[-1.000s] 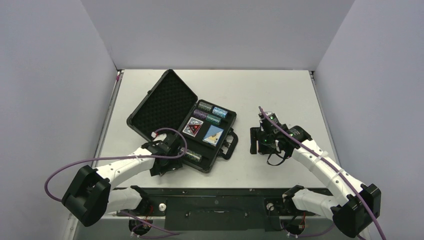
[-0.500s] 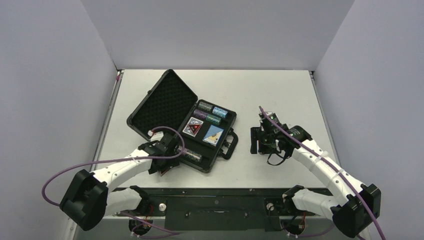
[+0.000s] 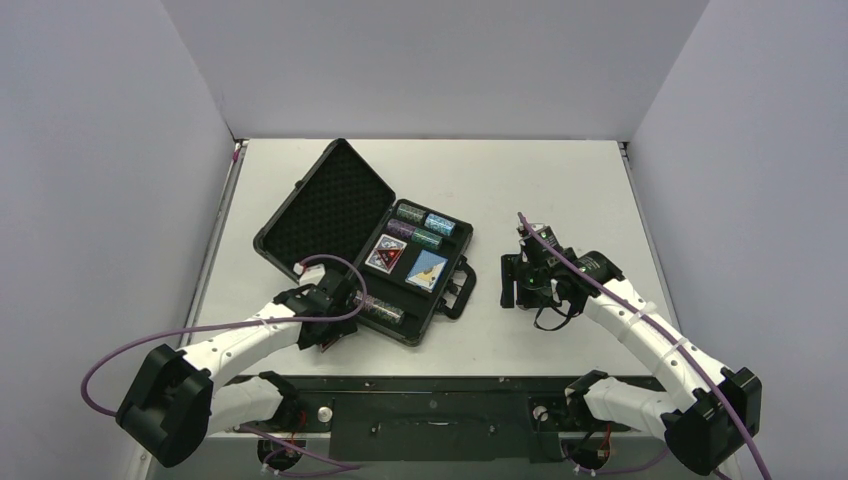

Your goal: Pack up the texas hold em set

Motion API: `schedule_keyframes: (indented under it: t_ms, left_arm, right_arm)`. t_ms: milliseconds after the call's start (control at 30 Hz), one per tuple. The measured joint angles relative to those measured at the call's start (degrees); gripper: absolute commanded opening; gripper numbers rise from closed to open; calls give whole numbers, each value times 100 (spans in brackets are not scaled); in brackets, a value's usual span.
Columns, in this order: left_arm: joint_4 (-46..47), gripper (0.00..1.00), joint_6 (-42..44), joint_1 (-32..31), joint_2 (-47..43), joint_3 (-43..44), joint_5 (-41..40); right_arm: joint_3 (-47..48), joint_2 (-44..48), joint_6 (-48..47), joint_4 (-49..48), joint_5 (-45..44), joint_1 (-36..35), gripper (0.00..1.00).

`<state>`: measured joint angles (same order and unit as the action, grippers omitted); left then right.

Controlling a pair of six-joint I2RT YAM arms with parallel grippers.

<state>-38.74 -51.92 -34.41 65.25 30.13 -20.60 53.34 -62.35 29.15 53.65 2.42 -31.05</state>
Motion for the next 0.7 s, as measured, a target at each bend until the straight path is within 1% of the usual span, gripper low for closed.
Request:
schedule_keyframes:
  t_ms: [200, 333, 467, 700]
  left_arm:
    - [35, 66, -7, 0, 0, -28, 48]
    - [48, 64, 4, 2, -7, -48, 39]
    - [85, 59, 22, 2, -52, -87, 20]
    - [197, 39, 157, 0, -118, -129, 33]
  right_arm:
    - [0, 0, 0, 0, 15, 0, 61]
    - [0, 0, 0, 0, 31, 0, 60]
    - [0, -2, -2, 0, 44, 0, 60]
    - [0, -22, -2, 2, 61, 0, 60]
